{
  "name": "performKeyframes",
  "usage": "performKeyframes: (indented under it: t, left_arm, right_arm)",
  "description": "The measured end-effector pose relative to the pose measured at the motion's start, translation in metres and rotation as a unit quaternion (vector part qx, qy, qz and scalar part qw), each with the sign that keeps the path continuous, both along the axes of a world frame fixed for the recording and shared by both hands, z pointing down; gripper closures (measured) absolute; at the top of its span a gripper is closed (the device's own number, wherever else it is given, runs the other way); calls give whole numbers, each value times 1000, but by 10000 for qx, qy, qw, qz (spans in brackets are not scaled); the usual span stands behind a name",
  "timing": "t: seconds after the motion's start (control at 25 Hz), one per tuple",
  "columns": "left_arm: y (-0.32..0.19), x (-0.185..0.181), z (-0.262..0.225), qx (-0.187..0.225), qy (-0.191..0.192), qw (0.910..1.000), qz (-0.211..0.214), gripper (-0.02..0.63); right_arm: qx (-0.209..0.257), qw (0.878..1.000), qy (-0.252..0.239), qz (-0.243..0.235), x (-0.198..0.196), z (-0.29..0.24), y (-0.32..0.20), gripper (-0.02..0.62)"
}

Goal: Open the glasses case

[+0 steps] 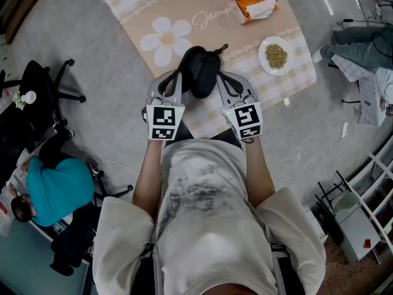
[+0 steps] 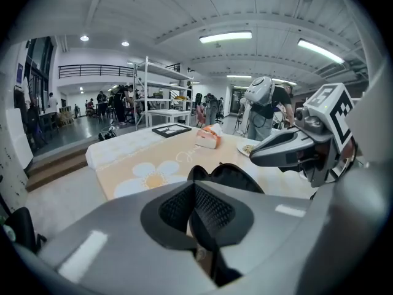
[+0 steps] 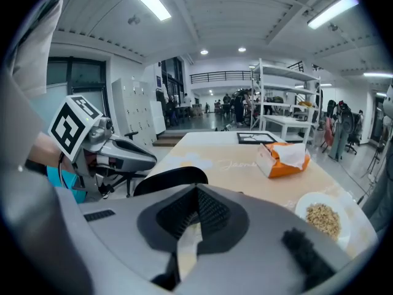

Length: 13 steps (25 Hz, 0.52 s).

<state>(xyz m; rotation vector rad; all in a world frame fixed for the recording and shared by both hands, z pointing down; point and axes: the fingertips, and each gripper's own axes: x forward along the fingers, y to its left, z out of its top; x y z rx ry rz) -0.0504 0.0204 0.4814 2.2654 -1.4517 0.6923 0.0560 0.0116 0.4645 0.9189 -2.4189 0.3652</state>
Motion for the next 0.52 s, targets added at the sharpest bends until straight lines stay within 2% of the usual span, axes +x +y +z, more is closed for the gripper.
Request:
performKeyframes:
  t: [0.52]
  left_arm:
    - [1,-1,2,-43,3,10000,-5,604]
  right_arm:
    - [-128,9998,156,-45,2,7,4,581]
